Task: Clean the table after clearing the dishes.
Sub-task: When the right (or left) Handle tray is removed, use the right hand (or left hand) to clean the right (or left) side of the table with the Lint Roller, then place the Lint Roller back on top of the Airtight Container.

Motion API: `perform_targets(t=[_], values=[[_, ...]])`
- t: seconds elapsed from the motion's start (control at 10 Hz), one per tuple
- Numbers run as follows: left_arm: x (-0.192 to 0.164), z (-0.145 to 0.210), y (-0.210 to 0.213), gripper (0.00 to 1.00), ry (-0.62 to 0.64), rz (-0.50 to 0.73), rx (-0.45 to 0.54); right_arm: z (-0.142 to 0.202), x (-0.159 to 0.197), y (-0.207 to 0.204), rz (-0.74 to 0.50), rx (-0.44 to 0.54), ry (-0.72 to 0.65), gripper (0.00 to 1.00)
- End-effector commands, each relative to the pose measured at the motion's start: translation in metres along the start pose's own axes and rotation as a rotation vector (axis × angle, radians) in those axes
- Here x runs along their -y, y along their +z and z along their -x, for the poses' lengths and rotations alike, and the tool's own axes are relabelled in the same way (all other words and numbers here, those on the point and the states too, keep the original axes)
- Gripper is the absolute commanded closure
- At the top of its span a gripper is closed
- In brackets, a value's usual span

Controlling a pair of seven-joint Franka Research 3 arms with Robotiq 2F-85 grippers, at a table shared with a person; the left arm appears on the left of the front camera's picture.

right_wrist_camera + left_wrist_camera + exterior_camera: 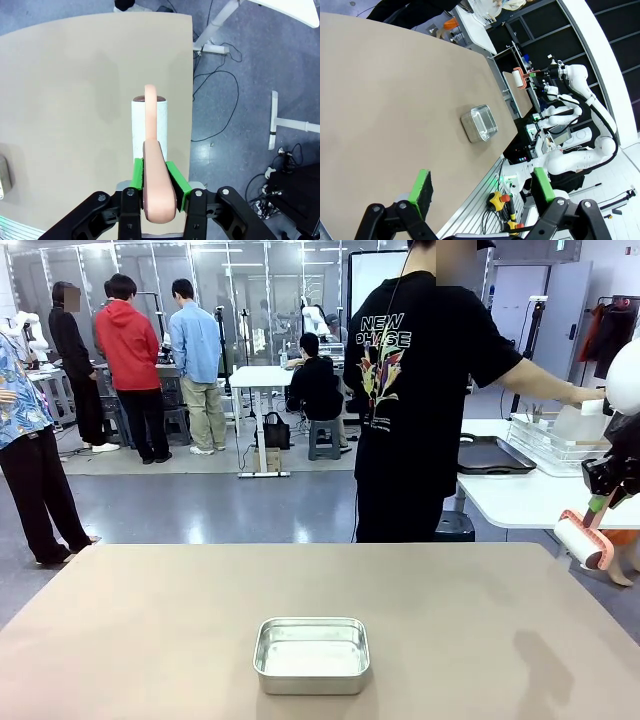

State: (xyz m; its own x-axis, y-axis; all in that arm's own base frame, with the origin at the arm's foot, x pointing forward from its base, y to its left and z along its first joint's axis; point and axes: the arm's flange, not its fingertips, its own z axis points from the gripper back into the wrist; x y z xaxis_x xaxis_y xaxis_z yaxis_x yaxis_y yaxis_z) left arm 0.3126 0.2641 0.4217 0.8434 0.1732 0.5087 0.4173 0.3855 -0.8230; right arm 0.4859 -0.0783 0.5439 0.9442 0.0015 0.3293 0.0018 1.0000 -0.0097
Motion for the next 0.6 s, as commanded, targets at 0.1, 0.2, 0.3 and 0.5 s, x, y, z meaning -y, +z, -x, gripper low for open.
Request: perform_targets(t=[0.1,0.2,0.3,0.5], values=[[0.0037,0.003,-0.0002,0.0,-0.009,-0.009,0.011,0.0004,-0.0005,0.0013,0.004,0.015,0.0,0.77],[0.0037,0.003,-0.0002,0.0,-0.009,-0.009,0.011,0.0004,-0.0005,0.0013,0.004,0.015,0.0,0.77],[0.0037,0.003,-0.0002,0.0,-0.009,-0.009,0.011,0.0004,-0.0005,0.0013,0.004,0.015,0.0,0.77],[0.0037,0.003,-0.0002,0.0,-0.009,-0.009,0.011,0.0004,-0.0005,0.0013,0.004,0.015,0.0,0.77]])
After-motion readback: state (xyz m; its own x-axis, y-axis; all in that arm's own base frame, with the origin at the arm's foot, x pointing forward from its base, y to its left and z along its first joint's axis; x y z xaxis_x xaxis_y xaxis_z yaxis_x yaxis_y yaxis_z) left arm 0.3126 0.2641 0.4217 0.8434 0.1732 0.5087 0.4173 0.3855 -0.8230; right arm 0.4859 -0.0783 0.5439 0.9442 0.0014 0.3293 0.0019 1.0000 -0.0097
